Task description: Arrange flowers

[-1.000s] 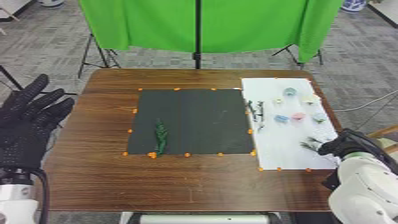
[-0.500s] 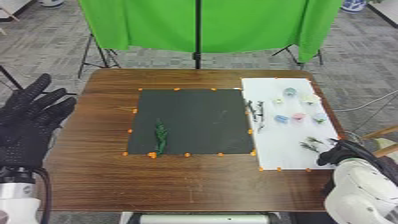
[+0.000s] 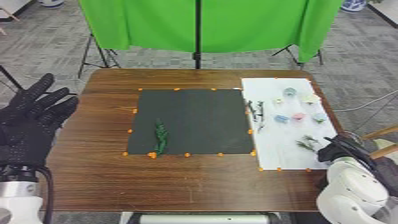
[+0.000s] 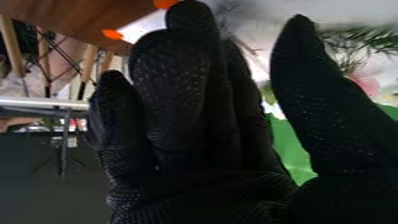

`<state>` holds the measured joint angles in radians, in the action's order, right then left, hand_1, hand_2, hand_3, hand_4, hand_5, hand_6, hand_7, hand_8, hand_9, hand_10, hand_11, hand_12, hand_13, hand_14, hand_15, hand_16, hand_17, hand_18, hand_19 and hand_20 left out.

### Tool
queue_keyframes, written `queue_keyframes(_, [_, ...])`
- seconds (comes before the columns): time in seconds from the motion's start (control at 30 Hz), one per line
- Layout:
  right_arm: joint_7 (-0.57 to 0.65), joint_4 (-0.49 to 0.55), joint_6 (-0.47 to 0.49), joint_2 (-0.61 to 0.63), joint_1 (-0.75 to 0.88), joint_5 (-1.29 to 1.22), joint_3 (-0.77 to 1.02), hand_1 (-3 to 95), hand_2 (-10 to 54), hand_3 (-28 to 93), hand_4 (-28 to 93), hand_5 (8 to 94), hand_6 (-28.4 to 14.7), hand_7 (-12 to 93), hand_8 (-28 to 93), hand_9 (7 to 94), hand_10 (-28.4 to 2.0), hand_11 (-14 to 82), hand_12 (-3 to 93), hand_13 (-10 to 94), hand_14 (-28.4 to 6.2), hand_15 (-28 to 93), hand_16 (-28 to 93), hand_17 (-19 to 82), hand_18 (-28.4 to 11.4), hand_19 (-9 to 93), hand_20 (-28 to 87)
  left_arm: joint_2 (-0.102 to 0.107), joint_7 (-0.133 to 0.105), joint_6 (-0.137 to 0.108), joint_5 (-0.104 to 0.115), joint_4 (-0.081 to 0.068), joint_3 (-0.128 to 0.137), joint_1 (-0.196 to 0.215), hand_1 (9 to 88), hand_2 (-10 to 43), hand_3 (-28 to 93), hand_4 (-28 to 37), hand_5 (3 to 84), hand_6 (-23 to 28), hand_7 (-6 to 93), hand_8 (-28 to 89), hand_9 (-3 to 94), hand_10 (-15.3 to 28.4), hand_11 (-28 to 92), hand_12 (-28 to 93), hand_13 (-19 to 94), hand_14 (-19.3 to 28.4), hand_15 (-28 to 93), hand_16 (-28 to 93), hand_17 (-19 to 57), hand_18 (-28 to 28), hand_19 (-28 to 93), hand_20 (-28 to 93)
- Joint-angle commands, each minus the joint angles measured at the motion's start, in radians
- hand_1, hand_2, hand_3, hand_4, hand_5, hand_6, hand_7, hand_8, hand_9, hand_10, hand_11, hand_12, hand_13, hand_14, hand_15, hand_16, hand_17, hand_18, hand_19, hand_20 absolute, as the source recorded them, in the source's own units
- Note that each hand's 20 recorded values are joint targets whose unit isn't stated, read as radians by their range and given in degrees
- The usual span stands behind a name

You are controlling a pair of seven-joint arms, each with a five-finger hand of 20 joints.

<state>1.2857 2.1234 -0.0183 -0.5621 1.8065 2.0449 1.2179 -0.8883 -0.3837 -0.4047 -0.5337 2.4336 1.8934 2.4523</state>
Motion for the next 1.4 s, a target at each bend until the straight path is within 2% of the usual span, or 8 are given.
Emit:
queue_keyframes(0.03, [0.002,-0.021,-0.022,0.012,0.000,0.041,-0.040,51.9,-9.4,68,-28,71.4,-4.2,19,3,84.1,-12.3,21.7,18.9,83,-6.9,58,16,56,-15.1,93,19,-0.010,0.004,-0.002,0.001,0.001,0.001,0.024,20.5,8.9,77,-28.3,34.8,9.1,12.6,-9,30.0,19.6,26,11,24,27.1,51,-10,-6.6,23.8,64,7])
queue_keyframes(0.13, [-0.006,-0.039,-0.032,0.008,-0.030,0.060,-0.062,54.3,-9.5,66,-28,75.1,-3.8,22,4,86.5,-11.1,21.7,20.2,84,-6.3,57,16,58,-14.2,93,18,-0.010,-0.012,-0.005,0.004,0.003,0.001,0.029,20.6,8.9,77,-28.3,34.8,9.1,12.6,-9,30.0,19.6,26,11,24,27.1,51,-10,-6.6,23.8,64,7])
queue_keyframes(0.3, [-0.007,-0.049,-0.062,0.012,-0.046,0.077,-0.095,56.1,-9.5,66,-28,78.2,-2.4,25,5,89.8,-9.2,20.8,23.6,86,-5.3,55,17,59,-13.6,93,20,-0.008,-0.010,-0.002,0.002,0.001,-0.001,0.026,20.5,8.9,77,-28.3,34.8,9.1,12.6,-9,30.0,19.6,26,11,24,27.2,51,-10,-6.6,23.8,64,7])
queue_keyframes(0.7, [-0.007,-0.066,-0.173,0.029,-0.118,0.148,-0.166,56.3,-9.5,69,-28,81.1,-1.8,27,6,92.6,-8.9,23.8,23.3,90,-4.3,54,19,60,-13.8,93,25,-0.006,-0.018,-0.014,0.007,0.003,-0.003,0.026,20.5,9.0,77,-28.3,34.8,9.1,12.7,-9,30.0,19.6,26,10,24,27.2,51,-10,-6.6,23.8,64,7])
queue_keyframes(0.87, [0.008,-0.043,-0.219,0.045,-0.116,0.186,-0.152,56.9,-9.5,70,-28,82.6,-3.1,27,8,93.2,-9.8,26.6,22.8,90,-4.2,55,20,60,-15.1,93,31,-0.011,-0.003,-0.009,0.002,0.003,-0.003,0.021,20.5,8.9,77,-28.3,34.8,9.1,12.7,-9,30.0,19.6,26,10,24,27.2,51,-10,-6.6,23.8,64,7])
queue_keyframes(1.03, [0.009,-0.028,-0.232,0.059,-0.145,0.202,-0.151,57.2,-9.5,71,-28,83.7,-3.3,26,10,93.6,-9.7,29.6,21.1,91,-4.0,55,20,60,-15.3,93,35,-0.005,-0.023,-0.015,0.010,0.007,0.002,0.035,20.4,9.0,77,-28.3,34.9,9.1,12.6,-9,29.9,19.6,26,10,24,27.2,51,-10,-6.6,23.8,64,7])
queue_keyframes(1.27, [-0.007,0.035,-0.231,0.059,-0.161,0.216,-0.108,56.9,-9.5,72,-28,84.7,-3.8,25,11,93.7,-9.5,30.9,21.5,92,-3.9,55,20,61,-15.4,93,36,-0.018,-0.004,-0.017,0.002,0.013,0.012,0.037,20.5,9.0,77,-28.3,34.8,9.1,12.7,-9,29.9,19.6,26,10,24,27.2,51,-10,-6.6,23.8,64,7])
queue_keyframes(1.4, [-0.036,0.057,-0.230,0.052,-0.304,0.208,-0.200,56.7,-9.5,73,-28,85.1,-3.9,25,12,93.7,-9.5,31.4,21.1,93,-3.9,55,21,61,-15.4,93,37,-0.018,-0.010,-0.016,0.001,0.017,0.024,0.045,20.5,8.9,77,-28.3,34.8,9.1,12.7,-9,29.9,19.7,26,10,24,27.2,51,-10,-6.6,23.8,64,7])
